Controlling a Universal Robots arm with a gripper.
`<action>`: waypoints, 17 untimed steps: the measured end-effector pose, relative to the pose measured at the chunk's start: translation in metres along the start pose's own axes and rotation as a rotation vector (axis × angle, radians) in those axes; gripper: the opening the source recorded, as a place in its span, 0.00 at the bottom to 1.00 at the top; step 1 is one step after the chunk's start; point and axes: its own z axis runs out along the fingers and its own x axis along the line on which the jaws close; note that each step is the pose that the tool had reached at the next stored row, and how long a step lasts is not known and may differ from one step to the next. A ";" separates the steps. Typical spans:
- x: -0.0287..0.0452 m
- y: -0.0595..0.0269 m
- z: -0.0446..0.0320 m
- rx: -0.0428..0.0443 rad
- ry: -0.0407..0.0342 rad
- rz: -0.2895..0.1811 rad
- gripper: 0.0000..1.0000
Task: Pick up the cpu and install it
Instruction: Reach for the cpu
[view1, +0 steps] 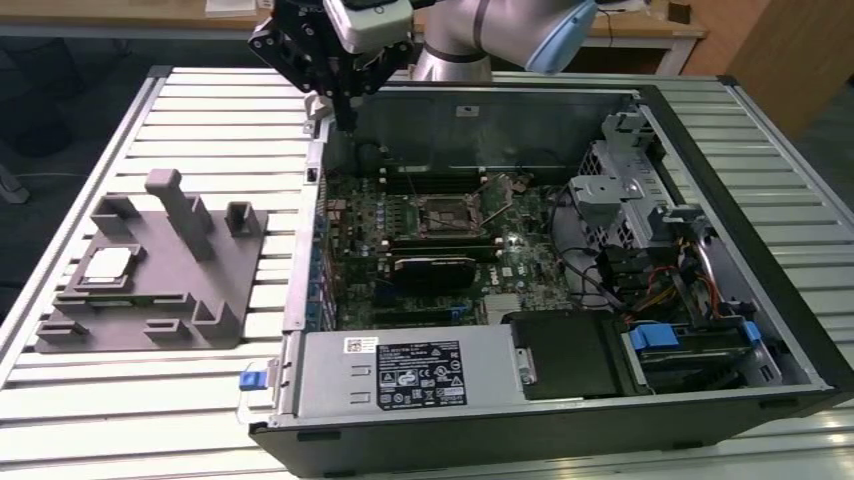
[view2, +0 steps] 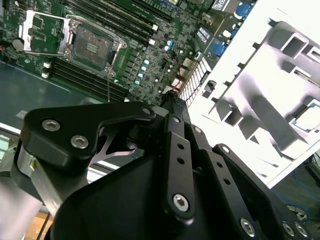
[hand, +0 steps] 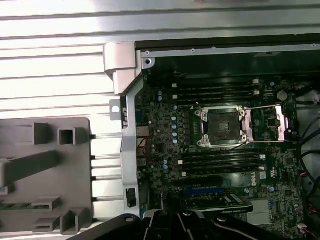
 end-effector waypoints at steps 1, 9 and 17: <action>0.0008 -0.0001 -0.0001 0.0000 0.0001 0.000 0.11; 0.0094 -0.0007 -0.0003 0.0000 -0.0002 0.000 0.11; 0.0193 -0.0015 -0.0006 0.0000 -0.0005 0.000 0.11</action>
